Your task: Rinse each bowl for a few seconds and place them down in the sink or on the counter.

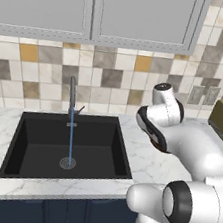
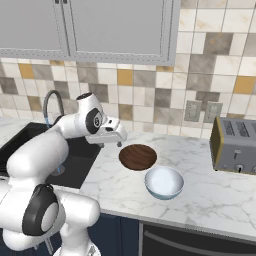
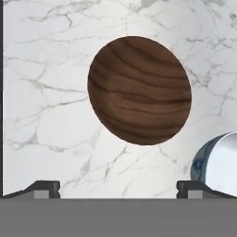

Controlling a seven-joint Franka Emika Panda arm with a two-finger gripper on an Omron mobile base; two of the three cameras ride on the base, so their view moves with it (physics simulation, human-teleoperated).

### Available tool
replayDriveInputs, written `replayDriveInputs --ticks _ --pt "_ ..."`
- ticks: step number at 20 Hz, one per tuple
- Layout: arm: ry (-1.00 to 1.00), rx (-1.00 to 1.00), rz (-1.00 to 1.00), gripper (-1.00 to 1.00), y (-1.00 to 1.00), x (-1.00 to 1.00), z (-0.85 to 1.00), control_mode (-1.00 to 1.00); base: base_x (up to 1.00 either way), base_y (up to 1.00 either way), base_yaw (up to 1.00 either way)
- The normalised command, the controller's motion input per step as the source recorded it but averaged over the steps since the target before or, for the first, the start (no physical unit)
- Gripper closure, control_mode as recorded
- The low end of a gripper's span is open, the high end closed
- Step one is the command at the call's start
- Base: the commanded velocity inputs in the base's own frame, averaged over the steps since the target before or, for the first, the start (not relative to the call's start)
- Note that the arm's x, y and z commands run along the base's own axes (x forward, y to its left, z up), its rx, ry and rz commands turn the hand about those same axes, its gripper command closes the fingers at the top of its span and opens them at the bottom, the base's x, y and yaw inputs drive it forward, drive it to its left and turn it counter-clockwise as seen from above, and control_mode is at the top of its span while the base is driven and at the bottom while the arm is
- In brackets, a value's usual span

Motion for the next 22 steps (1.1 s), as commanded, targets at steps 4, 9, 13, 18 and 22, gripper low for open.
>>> replayDriveInputs --ticks 4,9,13,18,22 --pt "0.04 -0.08 0.04 -1.0 0.06 0.12 -0.2 -1.0 0.0 0.0 0.0" --pt "0.03 -0.04 0.02 -1.0 0.02 0.14 -0.21 -1.0 0.0 0.0 0.0" --pt "0.02 -0.01 0.01 -1.0 0.0 0.13 -0.21 -1.0 0.0 0.0 0.0" --pt "0.0 -0.01 0.0 -1.0 -0.03 0.08 -0.19 -1.0 0.0 0.0 0.0" --pt "0.0 0.0 0.0 -1.0 -0.03 0.09 -0.19 -1.0 0.0 0.0 0.0"
